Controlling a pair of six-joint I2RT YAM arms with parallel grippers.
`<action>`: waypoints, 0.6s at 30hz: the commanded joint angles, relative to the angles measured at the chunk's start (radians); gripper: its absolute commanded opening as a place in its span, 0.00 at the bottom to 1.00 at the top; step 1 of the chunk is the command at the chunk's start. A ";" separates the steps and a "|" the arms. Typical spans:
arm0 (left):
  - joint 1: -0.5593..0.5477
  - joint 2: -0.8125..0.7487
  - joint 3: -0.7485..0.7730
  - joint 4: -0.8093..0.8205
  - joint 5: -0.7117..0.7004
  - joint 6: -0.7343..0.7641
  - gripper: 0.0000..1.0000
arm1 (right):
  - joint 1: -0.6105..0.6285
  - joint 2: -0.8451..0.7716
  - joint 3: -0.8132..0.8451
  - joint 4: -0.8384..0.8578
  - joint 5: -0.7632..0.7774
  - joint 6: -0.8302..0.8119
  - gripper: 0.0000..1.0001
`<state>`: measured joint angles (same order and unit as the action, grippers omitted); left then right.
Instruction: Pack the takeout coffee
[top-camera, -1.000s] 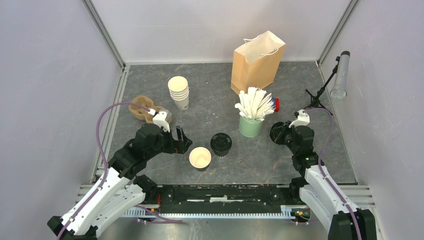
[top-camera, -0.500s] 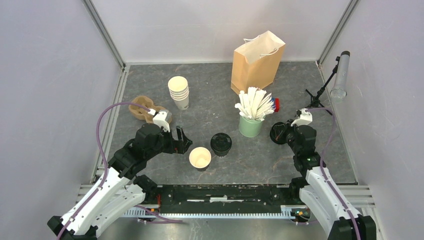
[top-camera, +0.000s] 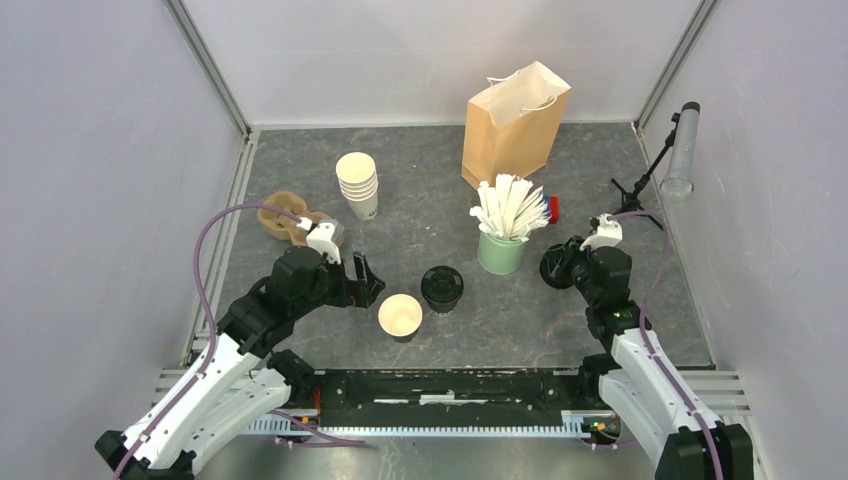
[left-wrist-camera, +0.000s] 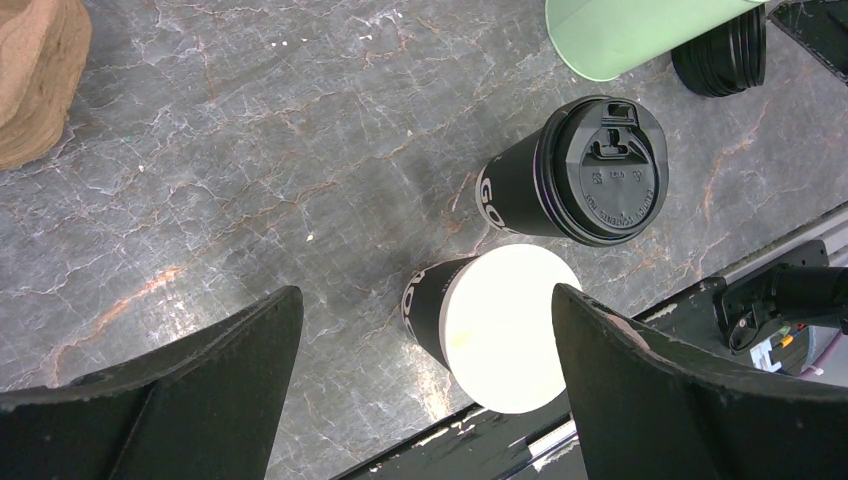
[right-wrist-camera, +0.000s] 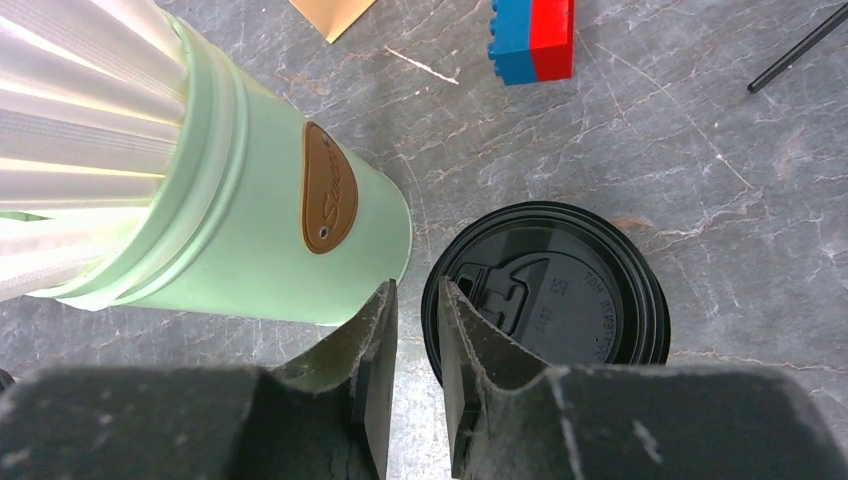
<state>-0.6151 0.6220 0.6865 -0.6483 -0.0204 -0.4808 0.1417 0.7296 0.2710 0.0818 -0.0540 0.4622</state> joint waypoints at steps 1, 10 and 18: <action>-0.005 0.004 0.002 0.026 0.010 0.034 1.00 | -0.002 0.024 0.031 0.035 -0.029 -0.009 0.28; -0.006 0.007 0.001 0.026 0.010 0.034 1.00 | -0.002 0.059 0.028 0.038 -0.035 -0.018 0.25; -0.005 0.008 0.002 0.026 0.008 0.034 1.00 | -0.003 0.077 0.019 0.053 -0.033 -0.015 0.23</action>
<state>-0.6151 0.6285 0.6865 -0.6483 -0.0204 -0.4808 0.1417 0.8001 0.2710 0.0948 -0.0803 0.4614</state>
